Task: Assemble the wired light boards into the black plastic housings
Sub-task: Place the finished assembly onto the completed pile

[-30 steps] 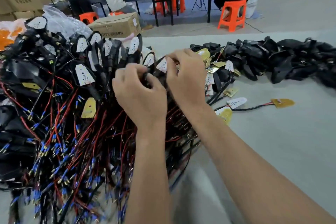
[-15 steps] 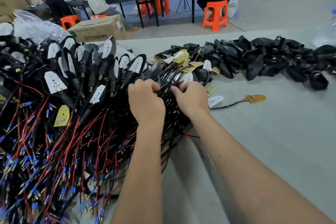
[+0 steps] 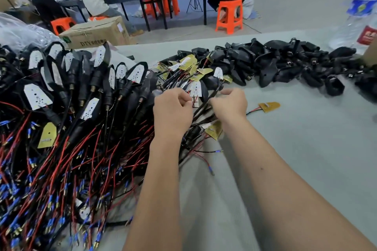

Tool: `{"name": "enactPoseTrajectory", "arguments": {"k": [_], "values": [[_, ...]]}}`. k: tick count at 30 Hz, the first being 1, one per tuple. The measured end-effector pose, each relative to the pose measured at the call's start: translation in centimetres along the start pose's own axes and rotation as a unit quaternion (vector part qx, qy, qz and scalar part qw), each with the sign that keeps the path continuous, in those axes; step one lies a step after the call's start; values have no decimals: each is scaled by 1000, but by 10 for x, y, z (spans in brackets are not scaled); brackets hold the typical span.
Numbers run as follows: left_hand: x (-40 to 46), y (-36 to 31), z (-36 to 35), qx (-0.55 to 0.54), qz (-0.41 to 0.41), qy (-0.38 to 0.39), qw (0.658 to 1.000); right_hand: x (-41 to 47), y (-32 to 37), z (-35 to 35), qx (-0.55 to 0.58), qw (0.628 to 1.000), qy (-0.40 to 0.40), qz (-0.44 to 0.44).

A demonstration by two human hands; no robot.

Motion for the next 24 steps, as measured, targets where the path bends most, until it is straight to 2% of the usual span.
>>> {"name": "enactPoseTrajectory", "arguments": {"k": [2,5,8,11,15,17,19,24], "values": [[-2,-1,-4,9,-12,48,999,5,-2,9,16,1000,2,-1],[-3,-2,-7,46,-22,108,993,6,-1,20,-64,992,4,104],[-4,-7,-11,106,-21,202,973,4,0,22,-162,964,81,194],[-4,-12,-14,138,-4,224,965,2,-3,19,-227,940,115,229],[-7,-21,-15,169,-13,227,959,4,2,12,-159,970,47,175],[-8,-25,-15,176,-21,233,956,3,3,7,-65,992,73,78],[-8,-25,-15,176,-18,236,956,3,2,4,6,994,108,-11],[-7,-22,-15,178,-17,257,950,9,4,7,134,976,149,-84]]}}
Point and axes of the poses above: each hand's wrist, its own x-axis towards the middle knuckle, its own z-axis out of the back of the hand, y = z × x, the point moved 2 cm from there along x, towards the middle knuckle, and after that the axes turned 13 degrees about -y, right-handed, at the moved point
